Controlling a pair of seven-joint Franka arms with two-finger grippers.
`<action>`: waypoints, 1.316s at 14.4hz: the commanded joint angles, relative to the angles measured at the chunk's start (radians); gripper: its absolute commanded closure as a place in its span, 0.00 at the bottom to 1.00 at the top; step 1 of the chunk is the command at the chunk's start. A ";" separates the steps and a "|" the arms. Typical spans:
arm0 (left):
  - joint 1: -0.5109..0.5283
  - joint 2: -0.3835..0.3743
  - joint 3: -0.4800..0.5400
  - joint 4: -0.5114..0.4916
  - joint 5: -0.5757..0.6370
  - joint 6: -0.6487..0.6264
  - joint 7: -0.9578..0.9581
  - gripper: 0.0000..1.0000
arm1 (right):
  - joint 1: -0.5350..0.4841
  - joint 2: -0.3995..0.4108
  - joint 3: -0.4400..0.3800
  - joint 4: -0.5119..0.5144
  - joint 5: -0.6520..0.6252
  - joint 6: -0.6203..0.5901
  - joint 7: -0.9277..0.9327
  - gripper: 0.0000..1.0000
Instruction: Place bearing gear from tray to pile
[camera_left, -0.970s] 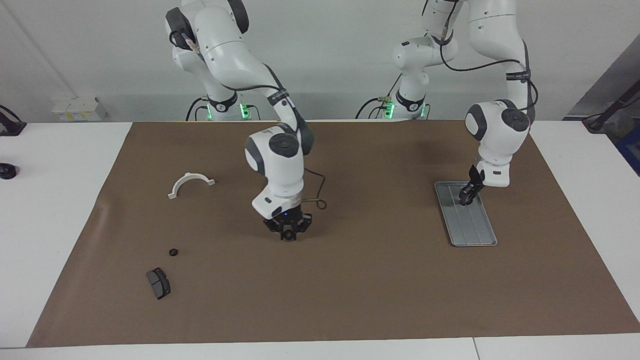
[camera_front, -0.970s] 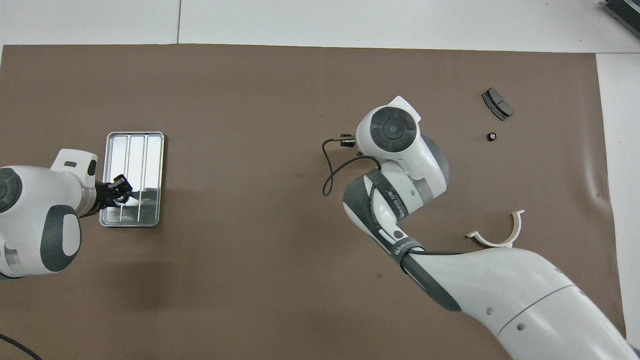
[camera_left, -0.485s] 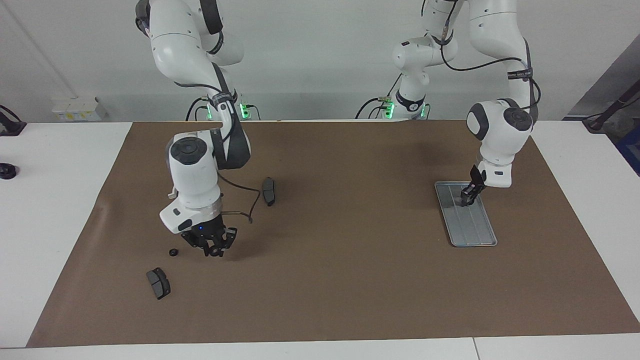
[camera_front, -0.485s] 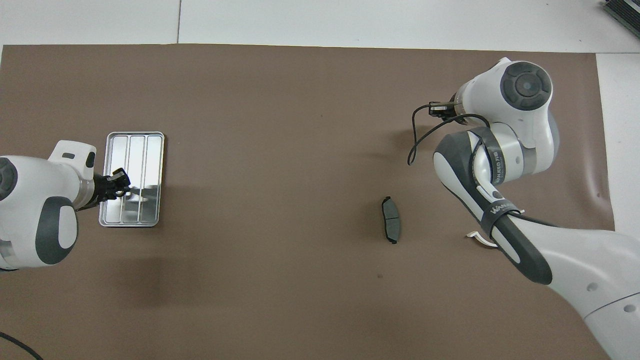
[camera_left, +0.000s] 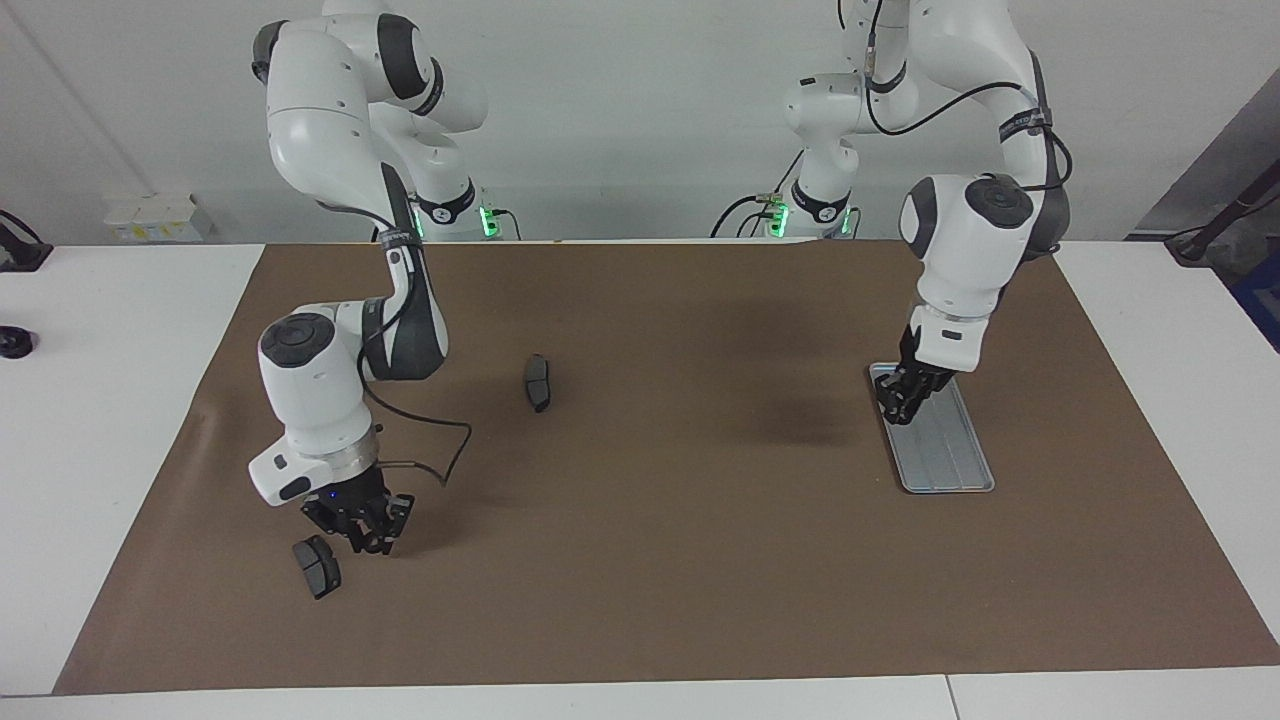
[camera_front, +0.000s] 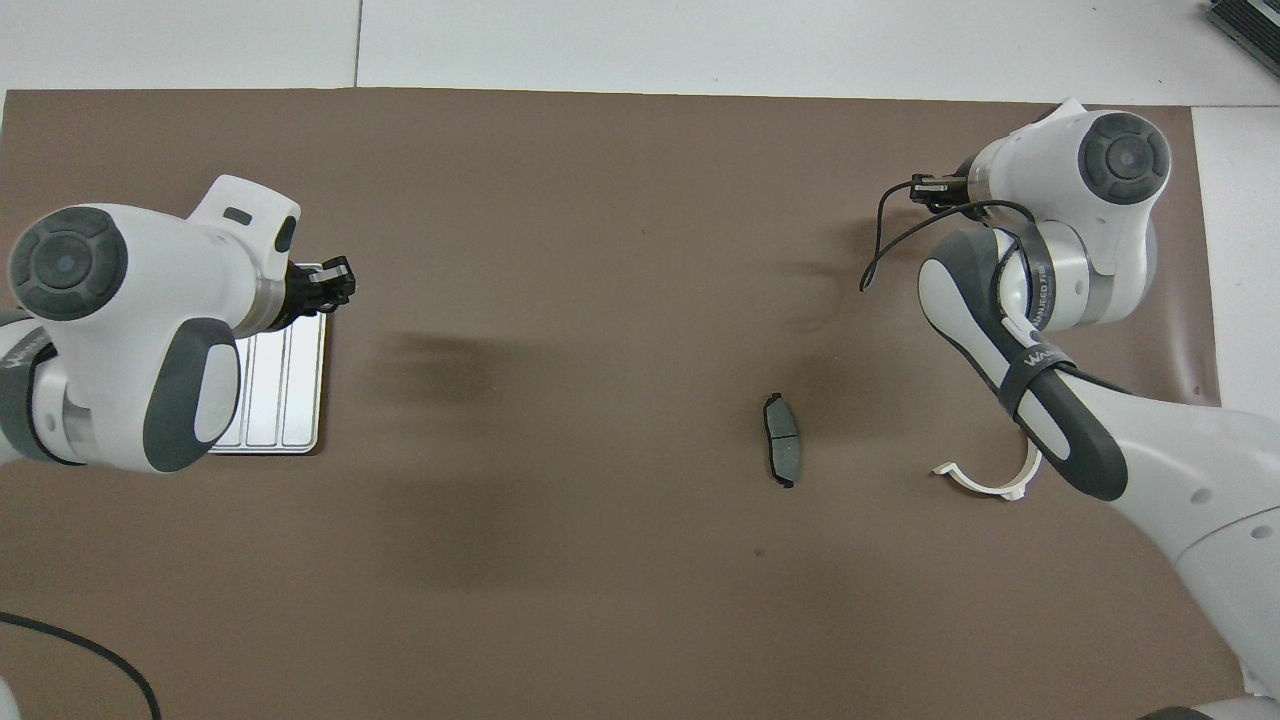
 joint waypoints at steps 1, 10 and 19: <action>-0.143 0.044 0.015 0.025 -0.070 0.093 -0.091 1.00 | -0.004 0.066 0.019 0.060 0.014 0.046 -0.017 0.80; -0.456 0.364 0.014 0.250 -0.072 0.310 -0.339 1.00 | 0.073 0.057 0.017 0.060 0.020 0.018 0.051 0.29; -0.476 0.361 0.014 0.138 -0.078 0.419 -0.336 0.50 | 0.194 0.012 0.017 0.060 0.003 -0.089 0.308 0.30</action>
